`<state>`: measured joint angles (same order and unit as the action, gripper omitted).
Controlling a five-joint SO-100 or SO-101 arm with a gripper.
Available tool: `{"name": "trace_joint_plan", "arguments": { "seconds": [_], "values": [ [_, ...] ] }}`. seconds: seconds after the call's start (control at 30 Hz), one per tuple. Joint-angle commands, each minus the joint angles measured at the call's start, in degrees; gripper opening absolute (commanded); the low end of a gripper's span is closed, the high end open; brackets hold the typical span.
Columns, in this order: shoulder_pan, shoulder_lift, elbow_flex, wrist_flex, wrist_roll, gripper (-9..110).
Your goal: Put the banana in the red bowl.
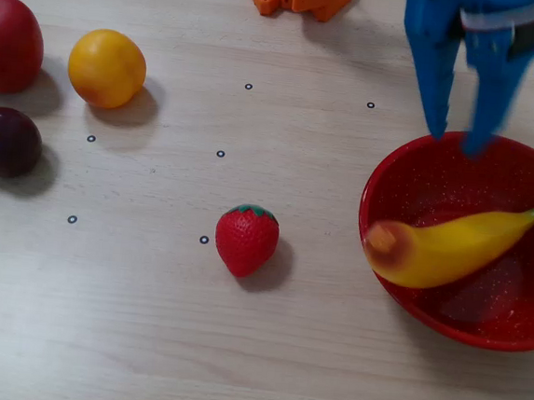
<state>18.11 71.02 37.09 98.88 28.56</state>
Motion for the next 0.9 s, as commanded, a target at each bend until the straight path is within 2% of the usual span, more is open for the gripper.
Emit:
{"name": "trace_joint_plan", "arguments": {
  "seconds": [0.0, 0.3, 0.5, 0.7, 0.87],
  "values": [
    [-5.19, 15.21, 2.37, -5.27, -4.92, 0],
    [-17.75, 47.64, 37.88, -14.68, -22.50, 0],
    [-23.29, 69.43, 63.37, -15.47, -27.86, 0],
    [-26.19, 91.14, 90.26, -24.87, -29.71, 0],
    [-25.58, 103.97, 104.33, -25.84, -30.59, 0]
  ]
}}
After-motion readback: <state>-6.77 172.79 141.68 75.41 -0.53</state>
